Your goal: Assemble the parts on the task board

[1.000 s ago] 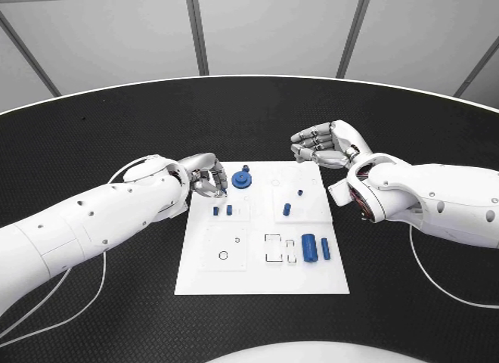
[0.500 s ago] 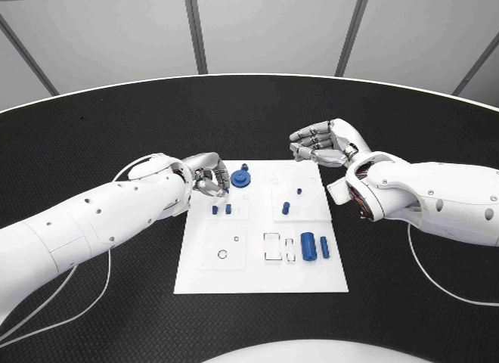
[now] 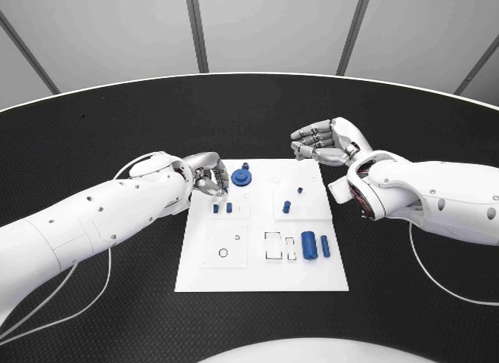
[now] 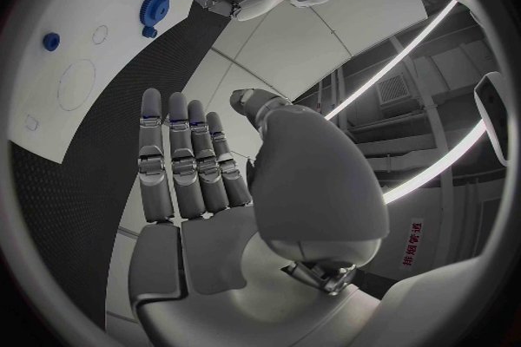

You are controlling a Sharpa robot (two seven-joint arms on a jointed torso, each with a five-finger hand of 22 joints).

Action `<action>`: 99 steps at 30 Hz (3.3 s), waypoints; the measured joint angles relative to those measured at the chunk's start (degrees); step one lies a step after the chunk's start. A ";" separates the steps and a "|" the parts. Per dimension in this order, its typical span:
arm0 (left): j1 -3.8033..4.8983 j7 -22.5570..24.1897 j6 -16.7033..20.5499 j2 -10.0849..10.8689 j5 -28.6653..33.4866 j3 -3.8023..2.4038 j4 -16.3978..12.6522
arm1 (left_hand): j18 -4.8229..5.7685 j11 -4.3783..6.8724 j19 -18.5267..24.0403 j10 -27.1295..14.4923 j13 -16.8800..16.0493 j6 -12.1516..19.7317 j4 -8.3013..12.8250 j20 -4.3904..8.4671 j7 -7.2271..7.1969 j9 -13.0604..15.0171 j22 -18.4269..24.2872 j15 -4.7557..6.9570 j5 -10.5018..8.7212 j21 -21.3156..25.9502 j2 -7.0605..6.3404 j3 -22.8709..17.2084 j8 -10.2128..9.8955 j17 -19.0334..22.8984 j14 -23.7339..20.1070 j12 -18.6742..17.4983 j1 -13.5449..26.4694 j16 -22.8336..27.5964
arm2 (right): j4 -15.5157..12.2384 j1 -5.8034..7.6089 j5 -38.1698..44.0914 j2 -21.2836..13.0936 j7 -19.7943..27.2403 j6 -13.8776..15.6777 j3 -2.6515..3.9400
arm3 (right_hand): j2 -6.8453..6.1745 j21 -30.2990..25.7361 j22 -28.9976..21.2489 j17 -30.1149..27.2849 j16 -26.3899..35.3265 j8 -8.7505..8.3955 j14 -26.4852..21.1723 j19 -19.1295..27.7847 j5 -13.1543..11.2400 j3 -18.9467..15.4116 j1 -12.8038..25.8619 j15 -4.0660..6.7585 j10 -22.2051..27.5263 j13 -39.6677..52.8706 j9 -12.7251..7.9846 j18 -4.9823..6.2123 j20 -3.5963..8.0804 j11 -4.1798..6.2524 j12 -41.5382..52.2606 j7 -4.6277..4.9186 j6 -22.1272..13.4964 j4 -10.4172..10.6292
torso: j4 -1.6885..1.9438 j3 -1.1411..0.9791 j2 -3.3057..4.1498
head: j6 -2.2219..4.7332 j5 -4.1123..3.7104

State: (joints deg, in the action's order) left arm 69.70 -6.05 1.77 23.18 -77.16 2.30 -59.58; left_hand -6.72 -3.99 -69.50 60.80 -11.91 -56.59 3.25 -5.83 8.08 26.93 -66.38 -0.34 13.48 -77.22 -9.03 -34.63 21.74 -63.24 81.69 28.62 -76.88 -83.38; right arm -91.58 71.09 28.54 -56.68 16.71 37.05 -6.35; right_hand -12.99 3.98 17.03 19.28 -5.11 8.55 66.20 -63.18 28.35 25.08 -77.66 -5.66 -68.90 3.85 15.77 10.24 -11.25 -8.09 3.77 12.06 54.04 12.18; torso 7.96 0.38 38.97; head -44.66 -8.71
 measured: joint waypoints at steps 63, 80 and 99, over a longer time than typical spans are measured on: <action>-0.12 -1.93 -2.76 -0.75 -0.13 0.02 0.87 | 0.00 -1.34 1.42 -0.51 -0.25 4.50 0.37 -1.01 1.64 -0.52 1.83 -0.93 -0.21 0.89 0.21 -0.75 -4.15 -3.46 0.92 -2.45 -0.36 -0.94 | -0.28 0.00 0.00 -0.17 0.01 0.08 0.00 | 0.00 0.00 -0.25 0.00 0.00 0.00 0.15 0.01 0.22 0.00 0.00 0.15 0.00 0.00 0.00 0.00 -0.01 0.00 0.00 0.00 0.00 0.00 | -0.02 -0.03 0.00 | -0.53 -0.36; -0.14 -2.42 -2.11 0.36 -0.11 0.02 0.64 | 0.00 -1.52 1.58 0.12 -0.78 8.28 0.76 -1.17 1.94 -1.57 1.80 -1.13 -0.21 0.89 -0.37 -1.13 -6.95 -2.05 0.71 -2.99 -0.22 -0.63 | 0.36 0.00 0.00 -0.18 -0.85 -0.63 0.00 | 0.00 0.00 -0.40 -0.06 0.00 0.00 0.15 0.01 0.22 0.17 0.00 0.15 0.00 -0.03 0.00 0.00 -0.01 0.00 0.00 0.00 0.00 -0.17 | -0.01 0.00 -0.04 | -0.54 -0.31; 0.28 5.65 6.58 9.09 19.88 -0.02 -6.20 | -0.89 -2.01 7.92 -0.32 -1.09 6.17 0.48 -1.49 2.59 -1.33 8.71 -1.60 0.02 5.43 -1.00 -1.82 -6.42 10.79 -4.33 -4.40 0.42 4.34 | 3.91 0.01 34.36 -1.15 -15.81 -14.38 0.02 | 1.27 21.66 15.39 12.74 -14.90 1.33 17.63 -10.83 -8.84 0.86 -3.70 6.36 -2.56 0.76 0.51 0.01 6.96 3.80 1.10 -3.56 5.64 -8.34 | -0.18 0.14 -1.31 | 0.25 -1.51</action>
State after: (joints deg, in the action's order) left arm 69.97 -0.40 8.35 32.27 -57.29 2.28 -65.78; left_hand -7.61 -6.00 -61.58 60.47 -12.99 -50.42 3.73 -7.32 10.67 25.59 -57.67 -1.93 13.50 -71.79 -10.03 -36.45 15.32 -52.45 77.36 24.21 -76.46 -79.03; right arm -87.68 71.10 62.90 -57.83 0.90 22.66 -6.33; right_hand -11.72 25.64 32.41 32.02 -20.01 9.89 83.83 -74.01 19.51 25.94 -81.36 0.70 -71.45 4.62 16.28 10.24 -4.28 -4.29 4.87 8.50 59.68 3.84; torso 7.78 0.53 37.66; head -44.41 -10.21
